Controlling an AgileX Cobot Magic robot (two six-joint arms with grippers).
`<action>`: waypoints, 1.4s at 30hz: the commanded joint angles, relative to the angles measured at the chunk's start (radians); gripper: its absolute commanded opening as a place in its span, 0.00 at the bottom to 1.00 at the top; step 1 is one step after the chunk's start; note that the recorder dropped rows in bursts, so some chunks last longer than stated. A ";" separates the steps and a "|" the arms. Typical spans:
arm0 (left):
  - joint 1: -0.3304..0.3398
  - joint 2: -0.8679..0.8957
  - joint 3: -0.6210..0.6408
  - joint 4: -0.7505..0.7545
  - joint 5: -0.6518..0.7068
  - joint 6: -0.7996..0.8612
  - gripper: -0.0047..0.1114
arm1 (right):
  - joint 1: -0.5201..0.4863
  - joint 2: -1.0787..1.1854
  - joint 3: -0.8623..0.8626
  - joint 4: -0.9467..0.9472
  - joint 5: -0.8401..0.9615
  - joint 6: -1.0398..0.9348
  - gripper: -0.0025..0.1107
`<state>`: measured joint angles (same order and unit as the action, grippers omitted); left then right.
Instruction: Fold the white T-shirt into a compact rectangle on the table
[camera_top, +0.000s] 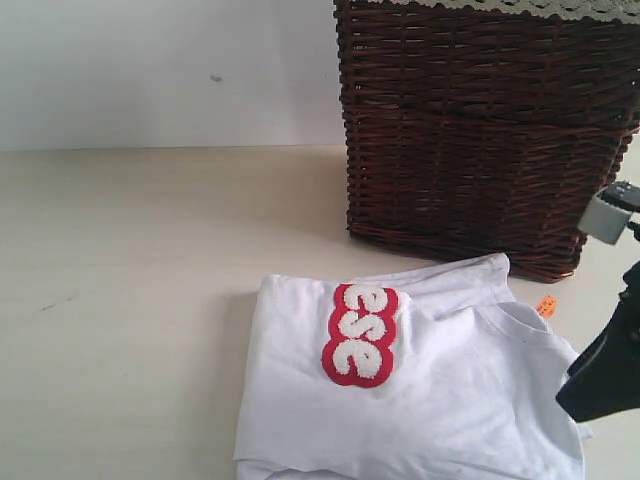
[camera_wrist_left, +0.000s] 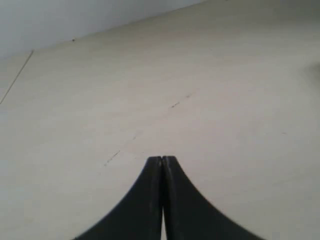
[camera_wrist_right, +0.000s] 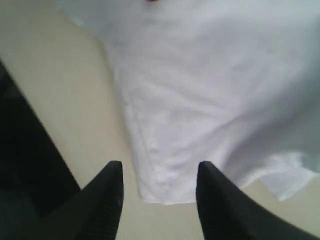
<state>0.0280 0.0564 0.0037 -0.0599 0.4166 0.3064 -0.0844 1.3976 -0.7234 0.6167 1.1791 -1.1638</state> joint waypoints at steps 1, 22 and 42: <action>0.002 0.006 -0.004 0.002 -0.004 0.001 0.04 | 0.003 0.026 0.038 0.000 0.042 -0.200 0.40; 0.002 0.006 -0.004 0.002 -0.004 0.001 0.04 | 0.115 0.044 0.287 0.201 -0.394 -0.838 0.62; 0.002 0.006 -0.004 0.002 -0.004 0.001 0.04 | 0.224 0.099 0.288 -0.022 -0.681 -0.621 0.02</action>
<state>0.0280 0.0564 0.0037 -0.0599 0.4166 0.3064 0.1352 1.5065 -0.4413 0.6071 0.5350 -1.7994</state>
